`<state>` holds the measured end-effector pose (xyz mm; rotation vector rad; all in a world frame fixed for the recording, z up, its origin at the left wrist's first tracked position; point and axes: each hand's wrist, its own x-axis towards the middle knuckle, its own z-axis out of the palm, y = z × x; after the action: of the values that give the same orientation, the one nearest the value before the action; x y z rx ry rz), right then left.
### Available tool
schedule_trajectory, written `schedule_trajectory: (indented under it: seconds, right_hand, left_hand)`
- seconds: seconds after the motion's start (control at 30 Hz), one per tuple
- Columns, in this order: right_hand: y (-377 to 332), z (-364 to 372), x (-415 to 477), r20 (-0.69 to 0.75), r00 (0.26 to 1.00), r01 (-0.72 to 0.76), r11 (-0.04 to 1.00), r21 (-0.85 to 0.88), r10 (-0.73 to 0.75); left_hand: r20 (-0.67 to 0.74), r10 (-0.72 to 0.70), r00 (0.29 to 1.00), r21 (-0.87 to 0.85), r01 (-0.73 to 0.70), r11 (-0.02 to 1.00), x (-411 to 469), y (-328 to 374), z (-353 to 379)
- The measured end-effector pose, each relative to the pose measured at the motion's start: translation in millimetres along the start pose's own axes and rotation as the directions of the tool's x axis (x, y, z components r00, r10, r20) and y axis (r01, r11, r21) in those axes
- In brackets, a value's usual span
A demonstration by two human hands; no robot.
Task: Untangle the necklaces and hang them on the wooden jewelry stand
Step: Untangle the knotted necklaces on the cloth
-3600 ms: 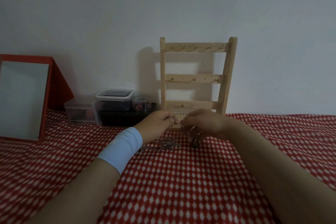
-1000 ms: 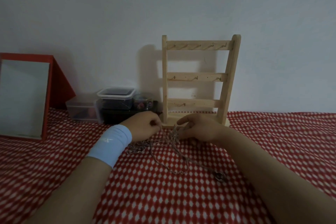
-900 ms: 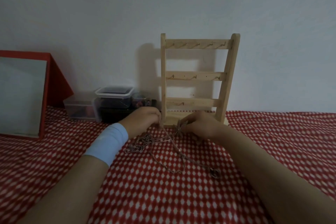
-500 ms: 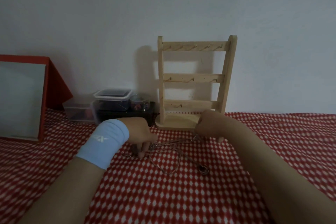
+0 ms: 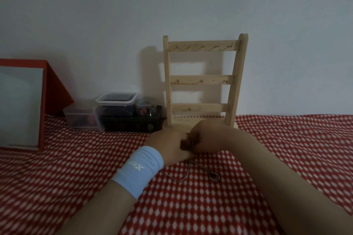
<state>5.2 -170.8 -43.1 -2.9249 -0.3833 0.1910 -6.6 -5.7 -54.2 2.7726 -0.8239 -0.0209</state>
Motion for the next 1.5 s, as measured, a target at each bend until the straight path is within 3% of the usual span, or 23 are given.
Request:
schedule_trajectory:
  seconds: [0.13, 0.27, 0.47, 0.57, 0.67, 0.8, 0.87, 0.93, 1.17, 1.27, 1.4, 1.5]
  right_hand:
    - [4, 1, -2, -0.008, 1.000, 0.030, 0.999, 0.017, -0.029]
    - [6, -2, -7, 0.010, 1.000, 0.012, 1.000, 0.014, -0.012]
    - [11, -8, -4, 0.091, 0.990, -0.090, 0.986, -0.144, 0.103]
    - [16, -14, -7, 0.114, 0.968, -0.193, 0.952, -0.236, 0.225]
    - [21, -17, -10, 0.074, 0.967, -0.218, 0.939, -0.264, 0.245]
    - [8, -13, -9, 0.033, 0.999, -0.039, 0.996, -0.079, 0.041]
    - [0, -4, -5, 0.067, 0.997, 0.045, 0.998, 0.049, -0.049]
    - [-2, 6, 0, 0.059, 0.995, 0.076, 0.991, 0.114, -0.083]
    - [6, 16, 5, -0.074, 0.993, 0.107, 0.978, 0.178, -0.095]
    - [6, 12, 3, -0.130, 0.988, 0.115, 0.949, 0.293, -0.080]
    - [4, 7, 2, -0.111, 0.992, 0.107, 0.875, 0.471, -0.062]
    - [4, 7, 2, -0.129, 0.989, 0.124, 0.849, 0.513, -0.067]
  left_hand:
    - [-0.030, -0.064, 0.997, 0.088, 0.067, 0.994, -2, -7, -6]
    - [0.054, -0.146, 0.988, 0.183, 0.134, 0.974, -2, -17, -12]
    - [0.261, -0.186, 0.947, 0.023, 0.187, 0.982, -1, -34, -22]
    - [0.222, -0.181, 0.958, -0.021, 0.191, 0.981, -2, -45, -27]
    - [0.150, -0.209, 0.966, -0.053, 0.219, 0.974, -3, -53, -27]
    - [0.033, -0.154, 0.988, -0.136, 0.157, 0.978, 0, -37, -15]
    - [0.067, -0.093, 0.993, -0.163, 0.103, 0.981, 0, -28, -8]
    - [0.102, -0.065, 0.993, -0.132, 0.078, 0.988, 1, -27, -4]
    - [-0.040, -0.110, 0.993, -0.256, 0.096, 0.962, 6, -39, 3]
    - [-0.076, -0.213, 0.974, -0.461, 0.155, 0.874, 10, -43, 9]
    - [-0.018, -0.362, 0.932, -0.817, 0.195, 0.543, 10, -40, 7]
    - [-0.020, -0.432, 0.902, -0.897, 0.174, 0.405, 10, -41, 7]
